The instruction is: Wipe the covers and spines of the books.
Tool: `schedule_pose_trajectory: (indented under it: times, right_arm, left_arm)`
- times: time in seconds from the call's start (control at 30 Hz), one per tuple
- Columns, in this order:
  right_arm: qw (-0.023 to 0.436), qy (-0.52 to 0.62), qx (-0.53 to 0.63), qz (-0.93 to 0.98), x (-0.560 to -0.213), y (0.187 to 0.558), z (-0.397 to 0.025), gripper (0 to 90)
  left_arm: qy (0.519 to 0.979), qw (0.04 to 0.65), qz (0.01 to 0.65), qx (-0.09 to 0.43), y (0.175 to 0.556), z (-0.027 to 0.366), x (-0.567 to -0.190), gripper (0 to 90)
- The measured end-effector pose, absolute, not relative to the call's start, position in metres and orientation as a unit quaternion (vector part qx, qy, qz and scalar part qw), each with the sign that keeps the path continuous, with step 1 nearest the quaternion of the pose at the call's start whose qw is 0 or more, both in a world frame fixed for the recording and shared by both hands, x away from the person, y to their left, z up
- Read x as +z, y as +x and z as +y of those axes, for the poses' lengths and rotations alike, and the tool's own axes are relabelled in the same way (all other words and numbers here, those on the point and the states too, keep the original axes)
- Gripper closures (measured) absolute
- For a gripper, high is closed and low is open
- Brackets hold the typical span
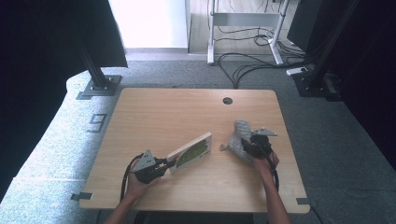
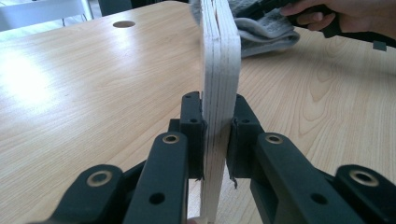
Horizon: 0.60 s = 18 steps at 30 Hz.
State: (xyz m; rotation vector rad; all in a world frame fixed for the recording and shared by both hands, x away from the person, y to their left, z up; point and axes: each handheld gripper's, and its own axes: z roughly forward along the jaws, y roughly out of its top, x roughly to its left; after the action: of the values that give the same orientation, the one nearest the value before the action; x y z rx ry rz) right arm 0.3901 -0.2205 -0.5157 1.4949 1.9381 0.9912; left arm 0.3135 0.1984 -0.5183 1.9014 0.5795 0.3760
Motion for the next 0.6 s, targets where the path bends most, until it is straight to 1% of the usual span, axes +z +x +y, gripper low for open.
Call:
schedule_pose_trajectory:
  times: [0.07, 0.1, 0.17, 0.2, 0.27, 0.37, 0.47, 0.6]
  right_arm:
    - [0.251, 0.561, 0.352, 0.706, -0.519, 0.389, -0.233, 56.3]
    - [0.247, 0.564, 0.347, 0.708, -0.522, 0.389, -0.237, 53.1]
    - [0.239, 0.568, 0.338, 0.711, -0.528, 0.390, -0.241, 43.4]
    - [0.240, 0.570, 0.340, 0.708, -0.529, 0.389, -0.242, 36.5]
    - [0.248, 0.571, 0.351, 0.700, -0.527, 0.387, -0.241, 31.2]
    - [0.265, 0.557, 0.381, 0.689, -0.516, 0.381, -0.237, 27.6]
    - [0.270, 0.535, 0.403, 0.692, -0.505, 0.378, -0.227, 27.0]
    - [0.242, 0.496, 0.438, 0.709, -0.500, 0.378, -0.207, 27.4]
  left_arm:
    - [0.797, 0.531, 0.243, 0.157, 0.314, 0.199, -0.518, 79.5]
    - [0.796, 0.531, 0.243, 0.157, 0.314, 0.199, -0.518, 79.5]
    - [0.796, 0.531, 0.243, 0.157, 0.314, 0.199, -0.518, 79.5]
    - [0.796, 0.531, 0.243, 0.157, 0.314, 0.199, -0.518, 79.5]
    - [0.796, 0.531, 0.243, 0.157, 0.314, 0.199, -0.518, 79.5]
    - [0.797, 0.531, 0.242, 0.157, 0.314, 0.199, -0.518, 79.5]
    - [0.797, 0.531, 0.241, 0.158, 0.314, 0.198, -0.518, 79.6]
    - [0.797, 0.531, 0.241, 0.158, 0.314, 0.198, -0.518, 79.5]
